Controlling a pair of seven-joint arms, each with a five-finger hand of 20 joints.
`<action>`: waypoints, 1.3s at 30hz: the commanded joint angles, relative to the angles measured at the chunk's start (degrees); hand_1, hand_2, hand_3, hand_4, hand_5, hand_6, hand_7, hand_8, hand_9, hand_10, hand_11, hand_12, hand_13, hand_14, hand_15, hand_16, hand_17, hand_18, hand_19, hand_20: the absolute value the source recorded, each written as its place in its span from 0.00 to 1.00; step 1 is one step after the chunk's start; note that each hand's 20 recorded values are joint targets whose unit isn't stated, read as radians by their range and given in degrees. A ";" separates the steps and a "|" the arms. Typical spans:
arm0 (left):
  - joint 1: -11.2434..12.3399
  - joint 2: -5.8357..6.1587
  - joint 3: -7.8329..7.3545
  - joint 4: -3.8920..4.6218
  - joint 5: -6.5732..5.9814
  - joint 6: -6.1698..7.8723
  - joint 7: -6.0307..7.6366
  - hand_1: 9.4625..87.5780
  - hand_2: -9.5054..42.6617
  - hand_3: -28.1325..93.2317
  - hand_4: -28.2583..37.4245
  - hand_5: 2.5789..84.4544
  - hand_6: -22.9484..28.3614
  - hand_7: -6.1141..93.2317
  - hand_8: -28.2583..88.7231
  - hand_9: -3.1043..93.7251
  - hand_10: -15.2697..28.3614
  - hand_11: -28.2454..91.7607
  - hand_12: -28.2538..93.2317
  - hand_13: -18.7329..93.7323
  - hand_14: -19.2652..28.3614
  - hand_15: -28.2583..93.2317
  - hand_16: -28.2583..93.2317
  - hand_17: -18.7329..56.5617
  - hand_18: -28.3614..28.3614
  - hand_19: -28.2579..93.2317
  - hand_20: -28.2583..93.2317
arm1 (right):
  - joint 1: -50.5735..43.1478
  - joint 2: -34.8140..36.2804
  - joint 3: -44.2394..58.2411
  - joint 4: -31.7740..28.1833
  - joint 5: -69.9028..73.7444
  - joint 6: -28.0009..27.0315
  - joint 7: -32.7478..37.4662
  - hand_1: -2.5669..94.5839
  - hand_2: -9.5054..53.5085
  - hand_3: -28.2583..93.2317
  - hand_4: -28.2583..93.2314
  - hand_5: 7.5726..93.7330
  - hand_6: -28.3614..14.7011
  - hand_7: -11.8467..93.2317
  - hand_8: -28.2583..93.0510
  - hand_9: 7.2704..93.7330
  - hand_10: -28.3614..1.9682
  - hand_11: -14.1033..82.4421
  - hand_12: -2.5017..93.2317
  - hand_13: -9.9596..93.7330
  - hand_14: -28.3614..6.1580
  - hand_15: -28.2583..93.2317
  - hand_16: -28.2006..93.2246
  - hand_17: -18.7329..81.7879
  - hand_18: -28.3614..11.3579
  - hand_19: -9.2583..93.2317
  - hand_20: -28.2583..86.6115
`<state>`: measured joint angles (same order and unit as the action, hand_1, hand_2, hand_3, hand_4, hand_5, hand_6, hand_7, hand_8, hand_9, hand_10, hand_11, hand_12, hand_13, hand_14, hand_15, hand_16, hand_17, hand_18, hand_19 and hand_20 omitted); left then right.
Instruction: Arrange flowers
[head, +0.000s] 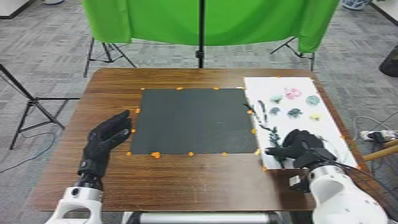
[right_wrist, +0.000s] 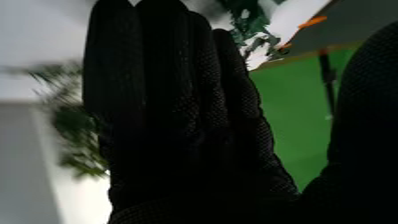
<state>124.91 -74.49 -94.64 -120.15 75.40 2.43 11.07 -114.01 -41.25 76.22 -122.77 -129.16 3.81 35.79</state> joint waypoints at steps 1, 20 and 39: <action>0.72 -0.05 -0.08 -0.35 0.64 -1.13 -1.25 0.37 0.00 0.71 0.17 0.48 0.49 0.17 0.18 0.46 0.60 0.35 0.32 0.45 0.73 0.38 0.25 0.31 0.72 0.27 0.41 | 6.32 2.42 -4.30 1.96 -10.11 -2.15 0.81 0.40 0.00 0.61 0.00 0.70 0.50 0.36 0.20 0.77 0.41 0.48 0.30 0.88 0.58 0.62 0.43 0.75 0.43 0.88 0.58; 1.74 0.05 -0.90 -0.79 0.58 -2.49 -2.98 0.37 0.00 0.71 0.17 0.48 0.49 0.16 0.19 0.45 0.60 0.34 0.32 0.45 0.73 0.38 0.25 0.30 0.73 0.27 0.40 | 8.70 -0.77 -12.90 5.55 -9.38 -7.69 3.94 0.46 0.00 0.69 0.19 0.76 0.56 0.40 0.32 0.87 0.44 0.51 0.30 0.97 0.66 0.61 0.45 0.84 0.55 0.92 0.53; 2.01 3.87 -5.03 -0.31 -5.10 -1.65 -3.50 0.33 0.05 0.72 0.16 0.48 0.50 0.16 0.19 0.45 0.61 0.34 0.33 0.44 0.74 0.38 0.25 0.29 0.73 0.27 0.40 | 8.94 -2.07 -4.00 -0.13 -1.93 7.15 1.73 0.58 0.00 0.69 0.31 0.84 0.62 0.43 0.45 0.95 0.55 0.52 0.37 1.00 0.73 0.69 0.44 0.89 0.54 1.00 0.54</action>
<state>126.05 -73.00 -97.15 -120.98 73.38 -0.42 7.96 -107.98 -43.74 71.27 -119.10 -131.70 5.70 39.27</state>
